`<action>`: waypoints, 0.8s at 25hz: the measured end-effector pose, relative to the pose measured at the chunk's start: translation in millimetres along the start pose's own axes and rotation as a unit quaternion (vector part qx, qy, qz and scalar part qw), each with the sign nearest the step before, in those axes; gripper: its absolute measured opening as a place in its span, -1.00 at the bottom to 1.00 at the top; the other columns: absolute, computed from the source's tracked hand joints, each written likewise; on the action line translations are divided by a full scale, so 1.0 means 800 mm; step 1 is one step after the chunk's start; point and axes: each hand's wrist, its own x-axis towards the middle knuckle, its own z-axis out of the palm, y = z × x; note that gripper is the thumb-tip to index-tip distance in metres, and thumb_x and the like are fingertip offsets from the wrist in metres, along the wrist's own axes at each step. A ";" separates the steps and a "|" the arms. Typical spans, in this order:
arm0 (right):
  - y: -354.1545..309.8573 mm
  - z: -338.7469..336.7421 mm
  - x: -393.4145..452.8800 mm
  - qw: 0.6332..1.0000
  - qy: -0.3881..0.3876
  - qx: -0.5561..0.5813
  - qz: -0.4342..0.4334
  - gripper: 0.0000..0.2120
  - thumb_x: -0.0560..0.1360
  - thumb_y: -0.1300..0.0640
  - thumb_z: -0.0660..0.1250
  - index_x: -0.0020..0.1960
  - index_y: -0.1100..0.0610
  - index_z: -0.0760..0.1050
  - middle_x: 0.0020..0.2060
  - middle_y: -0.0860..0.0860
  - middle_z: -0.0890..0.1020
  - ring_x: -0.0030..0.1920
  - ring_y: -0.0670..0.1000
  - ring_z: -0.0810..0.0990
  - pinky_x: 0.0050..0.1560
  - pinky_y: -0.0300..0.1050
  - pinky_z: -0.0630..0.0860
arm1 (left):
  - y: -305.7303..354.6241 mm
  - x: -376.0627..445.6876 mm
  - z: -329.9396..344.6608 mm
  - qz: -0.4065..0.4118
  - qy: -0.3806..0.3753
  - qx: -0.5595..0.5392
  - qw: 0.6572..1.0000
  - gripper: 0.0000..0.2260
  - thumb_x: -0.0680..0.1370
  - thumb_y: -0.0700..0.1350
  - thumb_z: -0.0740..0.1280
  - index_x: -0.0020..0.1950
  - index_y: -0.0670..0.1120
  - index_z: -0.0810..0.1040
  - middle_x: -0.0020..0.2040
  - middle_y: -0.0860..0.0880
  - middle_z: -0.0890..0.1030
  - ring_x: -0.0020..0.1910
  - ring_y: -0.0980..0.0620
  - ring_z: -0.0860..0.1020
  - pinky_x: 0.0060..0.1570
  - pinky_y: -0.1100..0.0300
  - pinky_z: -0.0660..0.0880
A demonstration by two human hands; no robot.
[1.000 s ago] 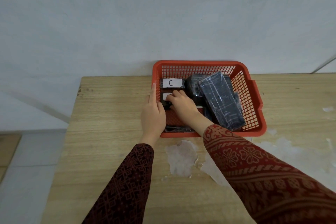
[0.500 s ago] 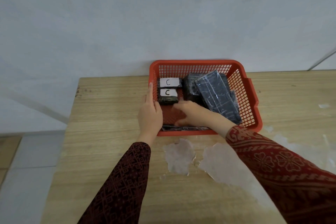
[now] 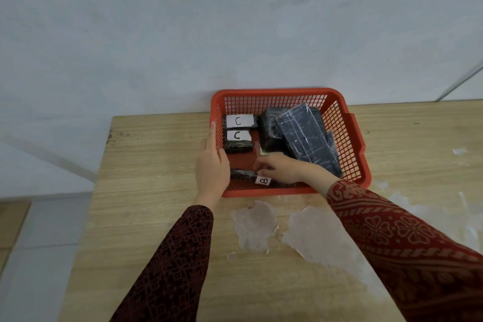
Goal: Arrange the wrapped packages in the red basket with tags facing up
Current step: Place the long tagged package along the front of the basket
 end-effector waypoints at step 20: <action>-0.006 0.012 -0.045 0.991 0.101 0.083 0.008 -0.72 0.53 0.08 0.32 0.22 0.08 0.53 0.15 0.02 0.63 0.11 -0.03 0.57 0.16 -0.14 0.51 | 0.000 0.001 0.003 0.014 0.008 -0.002 1.000 -0.49 0.60 -0.24 0.09 0.53 0.04 0.13 0.33 -0.09 0.45 -0.08 0.29 0.34 -0.15 0.59 0.28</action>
